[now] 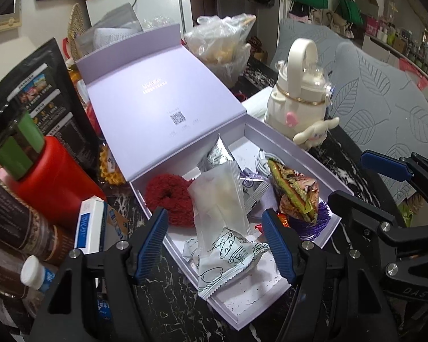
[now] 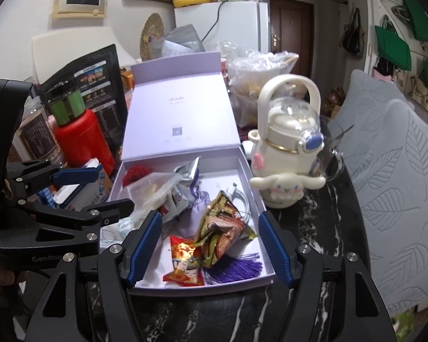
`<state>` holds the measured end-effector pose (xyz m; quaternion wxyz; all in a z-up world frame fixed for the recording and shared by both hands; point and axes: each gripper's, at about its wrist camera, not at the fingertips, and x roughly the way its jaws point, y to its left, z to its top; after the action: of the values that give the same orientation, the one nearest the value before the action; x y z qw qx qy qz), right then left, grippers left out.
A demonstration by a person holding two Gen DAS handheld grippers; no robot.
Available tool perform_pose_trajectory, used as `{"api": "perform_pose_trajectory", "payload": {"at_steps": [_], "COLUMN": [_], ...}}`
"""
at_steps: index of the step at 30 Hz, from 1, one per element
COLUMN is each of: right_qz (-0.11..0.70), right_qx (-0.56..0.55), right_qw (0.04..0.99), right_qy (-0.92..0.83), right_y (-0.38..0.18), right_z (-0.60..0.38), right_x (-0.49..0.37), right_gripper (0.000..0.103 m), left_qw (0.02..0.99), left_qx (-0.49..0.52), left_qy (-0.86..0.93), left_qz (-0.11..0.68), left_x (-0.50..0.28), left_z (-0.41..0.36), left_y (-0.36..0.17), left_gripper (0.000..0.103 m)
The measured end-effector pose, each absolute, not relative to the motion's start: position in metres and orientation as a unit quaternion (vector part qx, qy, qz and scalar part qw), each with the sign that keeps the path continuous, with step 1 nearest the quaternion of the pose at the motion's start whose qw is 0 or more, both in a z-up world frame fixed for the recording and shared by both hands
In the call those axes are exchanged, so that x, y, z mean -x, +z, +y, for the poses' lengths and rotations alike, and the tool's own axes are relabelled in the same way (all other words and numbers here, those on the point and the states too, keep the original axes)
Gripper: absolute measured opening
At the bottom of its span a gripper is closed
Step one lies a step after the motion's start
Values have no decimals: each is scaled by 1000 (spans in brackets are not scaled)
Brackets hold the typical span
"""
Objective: Organize soft objects
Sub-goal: 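Lift both open grippers up and back from the box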
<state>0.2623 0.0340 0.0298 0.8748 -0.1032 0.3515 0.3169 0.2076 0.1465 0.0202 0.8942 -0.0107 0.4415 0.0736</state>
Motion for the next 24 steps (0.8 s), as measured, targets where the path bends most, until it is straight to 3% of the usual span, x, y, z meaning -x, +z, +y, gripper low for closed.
{"api": "perform_pose_trajectory", "payload": {"at_steps": [13,17,24], "right_qz": [295,281,254], "right_qx": [110,106,108], "right_qw": [894,900,909], "right_qy": [318,317,314], "right_y": [78,91,110], "right_z": [28,23,16], "right_x": [-233,-224,-205], "right_gripper": [72,74,78], "left_qw": [920,929,940], "left_qx": [11,13,15], "left_qy": [79,85,86], "left_qz": [384,359,330], "left_x": [-172,-158,-137], "left_z": [143,144,143], "left_y": [70,88,107], "left_gripper": [68,77,78]}}
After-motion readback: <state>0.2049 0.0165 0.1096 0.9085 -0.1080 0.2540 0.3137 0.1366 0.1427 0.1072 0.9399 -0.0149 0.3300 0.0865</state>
